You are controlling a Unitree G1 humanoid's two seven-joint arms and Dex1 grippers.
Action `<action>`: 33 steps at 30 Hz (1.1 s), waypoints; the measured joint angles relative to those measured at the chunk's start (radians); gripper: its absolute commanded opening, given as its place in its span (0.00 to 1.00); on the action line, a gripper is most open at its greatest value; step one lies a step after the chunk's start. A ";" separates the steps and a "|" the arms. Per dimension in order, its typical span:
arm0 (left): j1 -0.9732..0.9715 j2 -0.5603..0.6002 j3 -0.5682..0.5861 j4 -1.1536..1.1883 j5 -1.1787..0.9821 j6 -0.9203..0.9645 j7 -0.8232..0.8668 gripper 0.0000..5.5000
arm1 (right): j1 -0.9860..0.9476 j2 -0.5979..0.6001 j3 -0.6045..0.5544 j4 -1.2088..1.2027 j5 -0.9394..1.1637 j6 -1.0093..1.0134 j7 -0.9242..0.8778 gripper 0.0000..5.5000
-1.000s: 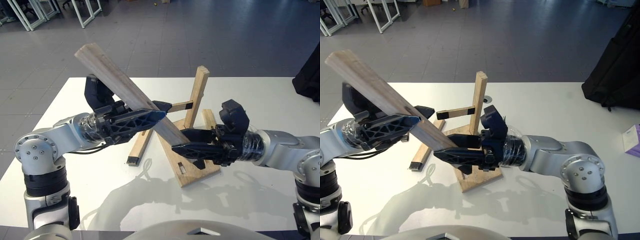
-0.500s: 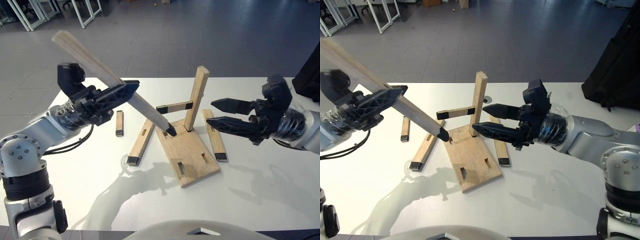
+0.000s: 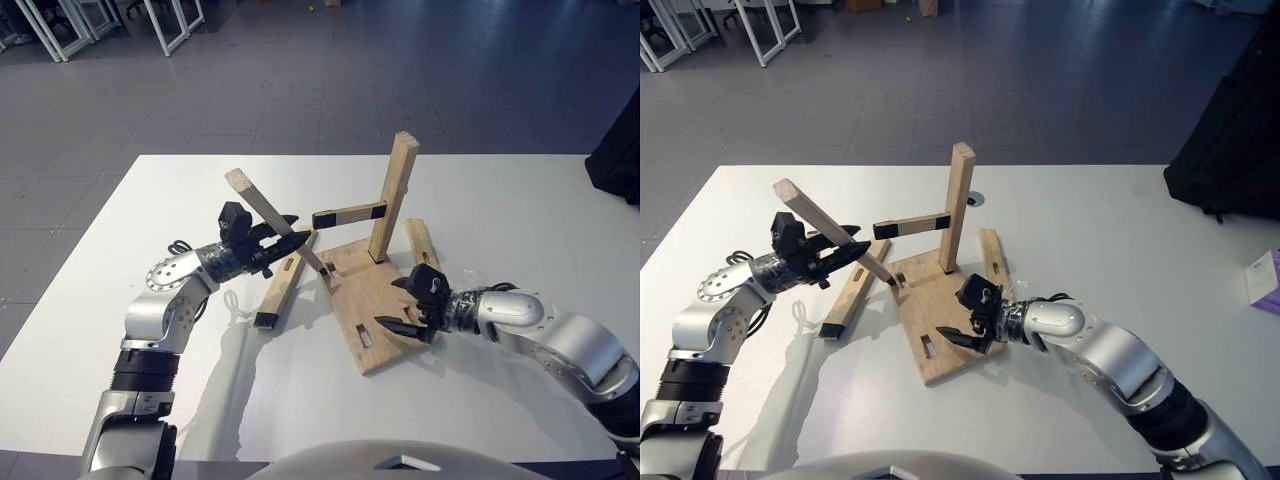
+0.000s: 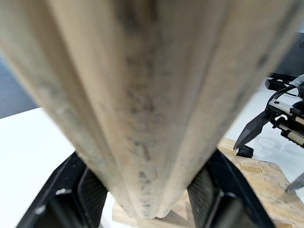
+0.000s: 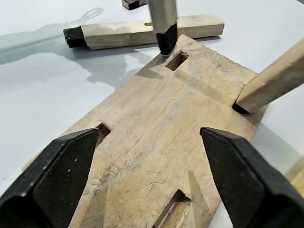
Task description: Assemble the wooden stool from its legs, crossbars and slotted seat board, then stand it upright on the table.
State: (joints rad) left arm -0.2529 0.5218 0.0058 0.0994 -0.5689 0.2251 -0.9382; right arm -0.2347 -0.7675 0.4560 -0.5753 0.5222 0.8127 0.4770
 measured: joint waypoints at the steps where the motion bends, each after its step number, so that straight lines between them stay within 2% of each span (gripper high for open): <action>1: 0.000 -0.008 0.000 0.003 0.003 -0.004 -0.004 0.37 | 0.000 0.005 0.011 0.009 -0.018 -0.003 0.017 0.71; 6: 0.000 -0.024 -0.007 0.003 0.004 0.002 -0.038 0.37 | 0.029 0.008 0.073 0.048 -0.106 -0.012 0.079 0.71; 15: -0.025 -0.047 -0.030 0.111 0.044 -0.069 -0.101 0.37 | 0.045 0.028 0.068 0.057 -0.168 -0.017 0.126 0.71; 23: -0.115 -0.020 -0.080 0.217 0.092 -0.096 -0.198 0.37 | 0.046 0.047 0.064 0.066 -0.207 -0.025 0.167 0.71; 29: -0.196 0.025 -0.119 0.216 0.117 0.035 -0.214 0.37 | 0.065 0.061 0.059 0.057 -0.216 -0.028 0.168 0.71; 33: -0.208 0.025 -0.128 0.222 0.128 0.045 -0.211 0.37 | 0.067 0.061 0.059 0.058 -0.236 -0.040 0.179 0.71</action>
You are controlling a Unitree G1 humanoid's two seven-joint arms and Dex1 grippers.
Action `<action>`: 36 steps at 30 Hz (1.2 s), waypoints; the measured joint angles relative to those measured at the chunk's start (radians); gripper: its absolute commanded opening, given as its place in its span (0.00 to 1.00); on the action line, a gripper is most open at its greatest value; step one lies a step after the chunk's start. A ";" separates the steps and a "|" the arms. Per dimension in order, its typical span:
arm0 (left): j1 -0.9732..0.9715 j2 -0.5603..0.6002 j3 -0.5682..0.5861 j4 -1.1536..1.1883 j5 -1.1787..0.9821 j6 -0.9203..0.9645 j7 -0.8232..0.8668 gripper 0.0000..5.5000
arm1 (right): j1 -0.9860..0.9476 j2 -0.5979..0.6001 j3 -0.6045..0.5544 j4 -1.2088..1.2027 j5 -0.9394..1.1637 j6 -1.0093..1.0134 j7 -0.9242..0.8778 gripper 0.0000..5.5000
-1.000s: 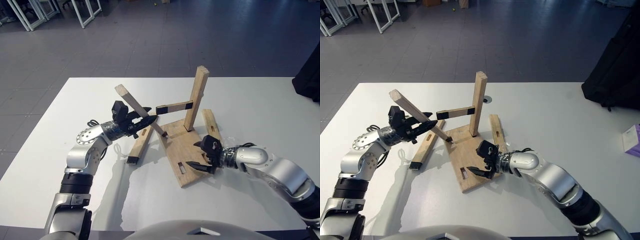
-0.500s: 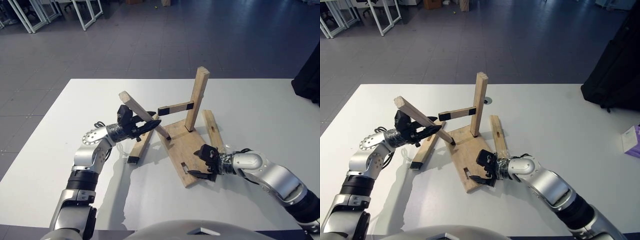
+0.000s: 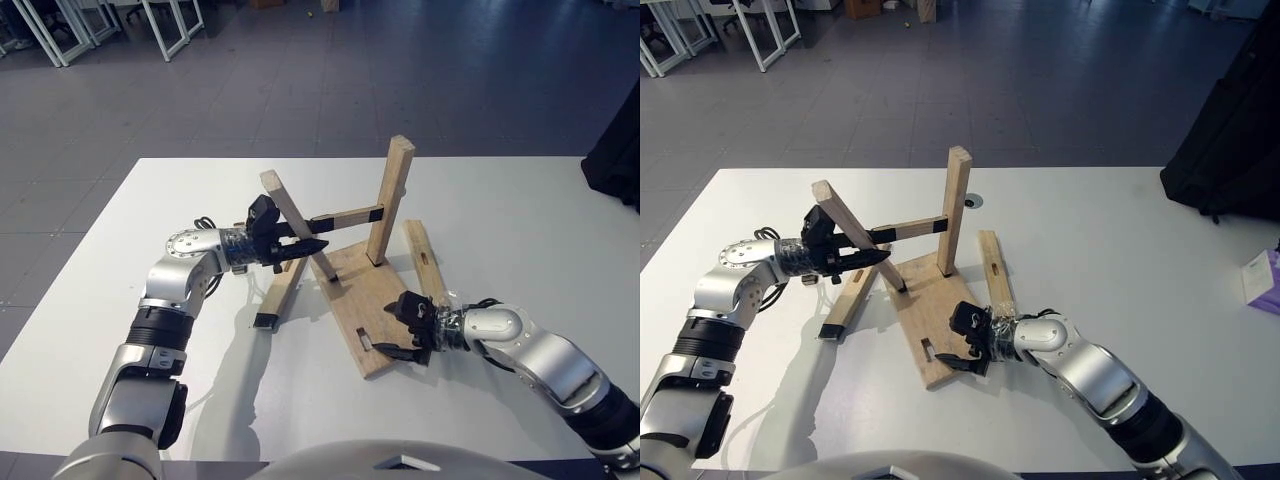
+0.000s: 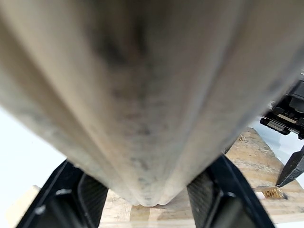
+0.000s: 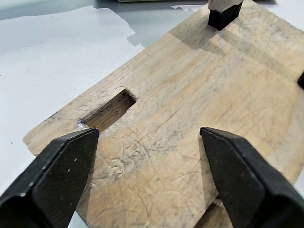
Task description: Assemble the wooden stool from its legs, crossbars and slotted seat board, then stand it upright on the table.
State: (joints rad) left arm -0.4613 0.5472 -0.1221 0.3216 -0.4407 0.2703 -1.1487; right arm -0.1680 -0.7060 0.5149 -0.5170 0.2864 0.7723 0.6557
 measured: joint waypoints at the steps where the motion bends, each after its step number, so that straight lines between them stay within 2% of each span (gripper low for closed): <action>1: 0.000 0.000 -0.002 -0.001 0.003 0.000 0.001 0.37 | 0.000 0.000 0.000 0.000 -0.006 -0.002 0.004 0.71; 10: -0.048 0.000 -0.046 0.019 0.034 0.049 0.073 0.37 | 0.001 0.005 -0.024 0.001 -0.010 0.018 0.016 0.71; 13: -0.086 0.000 -0.062 0.066 0.034 0.049 0.081 0.37 | -0.010 0.050 -0.071 0.001 0.015 0.039 0.009 0.61; 15: -0.091 0.000 -0.069 0.075 0.034 0.043 0.081 0.37 | -0.053 0.159 -0.185 0.009 0.096 0.096 -0.046 0.54; 19: -0.090 0.000 -0.076 0.076 0.034 0.033 0.081 0.37 | -0.207 0.470 -0.405 0.057 0.246 0.179 -0.246 0.39; 22: -0.093 0.000 -0.079 0.076 0.034 0.032 0.081 0.37 | -0.316 0.640 -0.452 0.128 0.261 0.156 -0.383 0.29; 24: -0.095 0.000 -0.081 0.076 0.034 0.032 0.081 0.37 | -0.404 0.702 -0.430 0.211 0.172 0.051 -0.460 0.28; 27: -0.099 0.000 -0.087 0.078 0.034 0.028 0.081 0.37 | -0.520 0.731 -0.360 0.391 -0.018 -0.151 -0.559 0.28; 30: -0.106 0.000 -0.097 0.080 0.034 0.025 0.081 0.37 | -0.518 0.665 -0.152 0.568 -0.219 -0.198 -0.549 0.28; 32: -0.109 -0.001 -0.106 0.079 0.034 0.024 0.081 0.37 | -0.457 0.617 -0.039 0.570 -0.286 -0.201 -0.508 0.28; 36: -0.100 -0.001 -0.114 0.066 0.034 0.032 0.103 0.37 | -0.386 0.562 -0.005 0.442 -0.328 -0.178 -0.475 0.28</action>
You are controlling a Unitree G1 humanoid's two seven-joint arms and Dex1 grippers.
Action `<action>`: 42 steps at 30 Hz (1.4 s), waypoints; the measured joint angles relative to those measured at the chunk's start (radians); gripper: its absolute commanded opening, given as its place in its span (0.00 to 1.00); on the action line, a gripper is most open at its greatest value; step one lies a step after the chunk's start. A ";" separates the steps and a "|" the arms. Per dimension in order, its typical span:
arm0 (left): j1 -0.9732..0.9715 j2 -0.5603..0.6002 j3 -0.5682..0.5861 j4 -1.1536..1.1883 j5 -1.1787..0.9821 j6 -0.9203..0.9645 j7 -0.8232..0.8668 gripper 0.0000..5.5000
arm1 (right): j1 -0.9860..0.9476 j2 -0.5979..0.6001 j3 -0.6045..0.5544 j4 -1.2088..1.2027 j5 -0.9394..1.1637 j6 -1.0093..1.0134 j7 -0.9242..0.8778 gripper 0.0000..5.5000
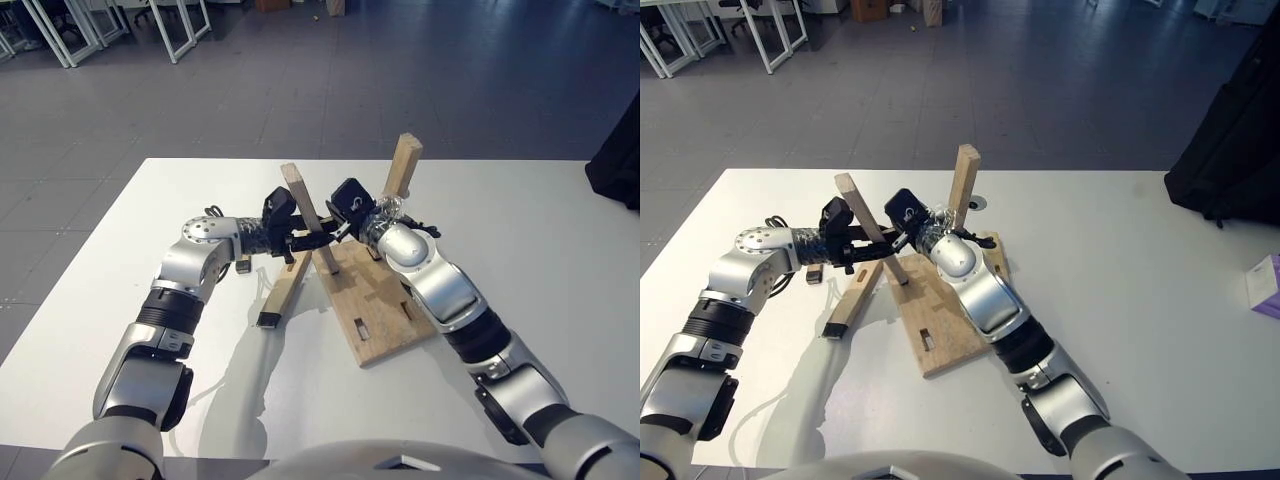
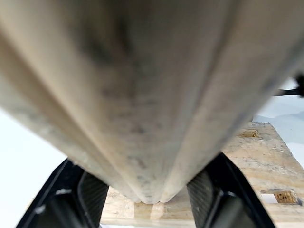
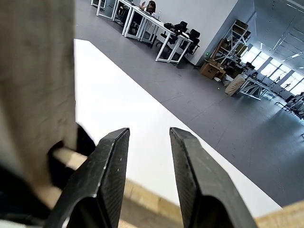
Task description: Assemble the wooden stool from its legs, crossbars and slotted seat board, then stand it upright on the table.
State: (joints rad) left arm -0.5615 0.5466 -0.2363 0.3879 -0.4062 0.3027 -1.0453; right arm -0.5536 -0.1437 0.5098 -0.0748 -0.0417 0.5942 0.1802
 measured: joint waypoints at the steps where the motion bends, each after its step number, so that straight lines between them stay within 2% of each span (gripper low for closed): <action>1: 0.000 0.000 0.000 -0.001 0.000 0.001 0.000 0.37 | 0.010 0.002 -0.007 -0.009 0.000 0.000 0.001 0.28; 5: -0.010 0.000 -0.007 0.001 0.000 0.008 0.004 0.37 | 0.042 0.053 -0.088 -0.045 0.049 0.030 0.013 0.28; 8: -0.050 -0.001 -0.036 0.029 0.000 0.017 -0.002 0.37 | 0.114 0.065 -0.196 -0.207 0.222 0.171 0.095 0.28; 9: -0.060 -0.001 -0.042 0.041 0.000 0.016 -0.010 0.37 | 0.140 0.032 -0.244 -0.286 0.303 0.240 0.153 0.28; 11: -0.068 0.000 -0.047 0.063 0.000 0.010 -0.020 0.37 | 0.196 -0.113 -0.343 -0.404 0.443 0.368 0.296 0.28; 13: -0.073 0.000 -0.048 0.090 -0.002 -0.004 -0.030 0.37 | 0.221 -0.285 -0.468 -0.380 0.476 0.420 0.369 0.28; 16: -0.080 0.000 -0.047 0.126 -0.002 -0.036 -0.047 0.37 | 0.169 -0.421 -0.550 -0.126 0.291 0.322 0.214 0.28; 18: -0.085 0.000 -0.047 0.148 -0.002 -0.057 -0.058 0.37 | 0.096 -0.404 -0.539 0.010 0.187 0.228 0.094 0.28; 20: -0.086 0.000 -0.047 0.162 -0.002 -0.079 -0.070 0.37 | 0.009 -0.311 -0.501 0.115 0.129 0.145 0.005 0.28; 24: -0.100 0.014 -0.046 0.189 -0.007 -0.114 -0.115 0.37 | -0.056 -0.014 -0.368 0.103 0.143 0.131 -0.037 0.28; 26: -0.105 0.057 -0.044 0.216 -0.017 -0.133 -0.184 0.37 | -0.016 0.022 -0.361 0.010 0.153 0.198 -0.038 0.28; 31: -0.123 0.054 -0.045 0.280 -0.019 -0.176 -0.236 0.37 | 0.027 0.025 -0.370 -0.125 0.164 0.318 -0.016 0.28; 35: -0.155 0.031 -0.051 0.327 -0.010 -0.203 -0.262 0.37 | 0.083 -0.114 -0.370 -0.263 0.230 0.402 0.133 0.28; 37: -0.191 -0.001 -0.070 0.360 0.007 -0.210 -0.273 0.37 | 0.201 -0.276 -0.288 -0.411 0.347 0.437 0.345 0.28; 38: -0.213 -0.034 -0.079 0.388 0.024 -0.229 -0.283 0.37 | 0.295 -0.405 -0.217 -0.480 0.371 0.437 0.465 0.28; 40: -0.250 -0.067 -0.083 0.449 0.044 -0.270 -0.297 0.37 | 0.395 -0.585 -0.151 -0.536 0.383 0.427 0.586 0.28; 42: -0.286 -0.090 -0.083 0.522 0.071 -0.310 -0.307 0.37 | 0.427 -0.653 -0.109 -0.564 0.389 0.393 0.645 0.28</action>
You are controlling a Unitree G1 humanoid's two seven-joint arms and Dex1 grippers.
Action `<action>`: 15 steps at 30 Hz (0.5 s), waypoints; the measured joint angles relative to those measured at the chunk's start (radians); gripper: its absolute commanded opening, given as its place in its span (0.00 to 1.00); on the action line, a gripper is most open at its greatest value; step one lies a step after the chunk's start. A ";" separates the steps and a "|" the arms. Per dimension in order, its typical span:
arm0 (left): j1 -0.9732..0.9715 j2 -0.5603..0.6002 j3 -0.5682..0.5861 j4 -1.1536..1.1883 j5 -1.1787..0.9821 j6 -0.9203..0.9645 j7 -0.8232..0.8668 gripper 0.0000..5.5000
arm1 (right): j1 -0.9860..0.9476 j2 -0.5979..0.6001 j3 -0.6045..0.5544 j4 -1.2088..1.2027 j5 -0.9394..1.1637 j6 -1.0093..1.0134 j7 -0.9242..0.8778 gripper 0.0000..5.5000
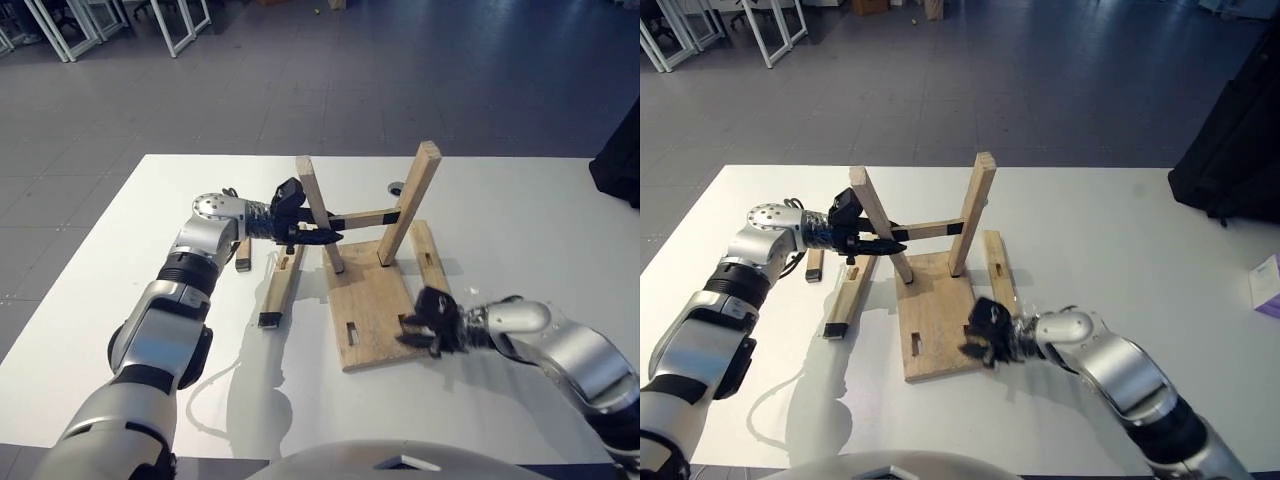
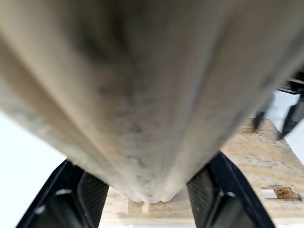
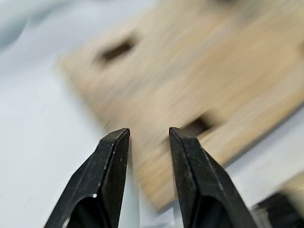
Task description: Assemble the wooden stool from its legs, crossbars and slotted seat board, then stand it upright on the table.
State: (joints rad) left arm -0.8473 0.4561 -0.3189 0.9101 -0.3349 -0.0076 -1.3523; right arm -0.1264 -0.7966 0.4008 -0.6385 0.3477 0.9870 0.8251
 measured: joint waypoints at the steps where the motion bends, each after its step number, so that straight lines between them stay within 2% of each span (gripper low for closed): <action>1: -0.014 -0.013 0.000 0.026 0.008 -0.013 -0.002 0.37 | 0.000 0.003 0.015 -0.001 0.000 -0.014 0.003 0.28; 5: -0.071 -0.052 0.001 0.123 0.039 -0.069 -0.018 0.37 | -0.006 0.025 0.053 0.009 -0.002 -0.056 0.000 0.28; 6: -0.082 -0.058 0.002 0.142 0.043 -0.077 -0.020 0.44 | -0.006 0.028 0.055 0.014 -0.002 -0.063 -0.001 0.27; 8: -0.112 -0.063 -0.011 0.180 0.130 -0.112 0.000 0.52 | -0.006 0.035 0.059 0.022 -0.004 -0.070 -0.011 0.27; 15: -0.194 -0.028 -0.008 0.242 0.281 -0.150 -0.020 0.72 | 0.023 0.078 0.060 0.022 -0.005 -0.089 -0.071 0.27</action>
State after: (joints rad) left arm -1.0416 0.4282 -0.3265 1.1520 -0.0534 -0.1579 -1.3724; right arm -0.1029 -0.7188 0.4609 -0.6163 0.3425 0.8978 0.7541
